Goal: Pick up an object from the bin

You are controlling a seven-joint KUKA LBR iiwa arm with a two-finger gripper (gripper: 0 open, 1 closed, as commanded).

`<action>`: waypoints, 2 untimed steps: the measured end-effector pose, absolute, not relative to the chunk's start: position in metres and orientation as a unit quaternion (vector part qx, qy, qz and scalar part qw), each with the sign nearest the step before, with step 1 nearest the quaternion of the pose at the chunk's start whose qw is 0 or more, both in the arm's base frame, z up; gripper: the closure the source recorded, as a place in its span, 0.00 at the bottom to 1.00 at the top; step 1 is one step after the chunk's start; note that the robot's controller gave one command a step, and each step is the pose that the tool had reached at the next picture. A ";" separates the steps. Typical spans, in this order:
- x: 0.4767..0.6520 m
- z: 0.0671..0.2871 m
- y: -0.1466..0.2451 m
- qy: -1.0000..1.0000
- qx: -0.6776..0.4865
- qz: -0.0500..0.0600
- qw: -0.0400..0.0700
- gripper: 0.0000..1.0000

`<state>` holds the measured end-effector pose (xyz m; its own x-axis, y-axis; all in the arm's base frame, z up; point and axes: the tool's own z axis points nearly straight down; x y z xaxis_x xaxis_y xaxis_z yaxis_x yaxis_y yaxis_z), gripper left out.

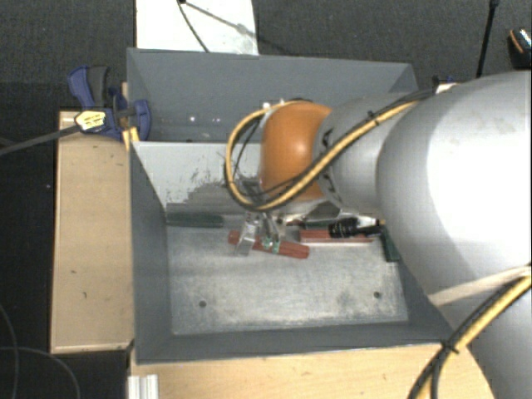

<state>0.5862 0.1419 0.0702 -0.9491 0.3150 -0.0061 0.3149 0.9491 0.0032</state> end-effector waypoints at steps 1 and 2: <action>0.589 0.146 0.142 0.988 0.158 0.002 0.004 1.00; 0.590 0.170 0.142 0.988 0.155 0.001 0.003 1.00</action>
Offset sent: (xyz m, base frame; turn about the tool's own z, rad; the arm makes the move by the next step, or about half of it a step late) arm 0.0001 0.0000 0.0702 0.0000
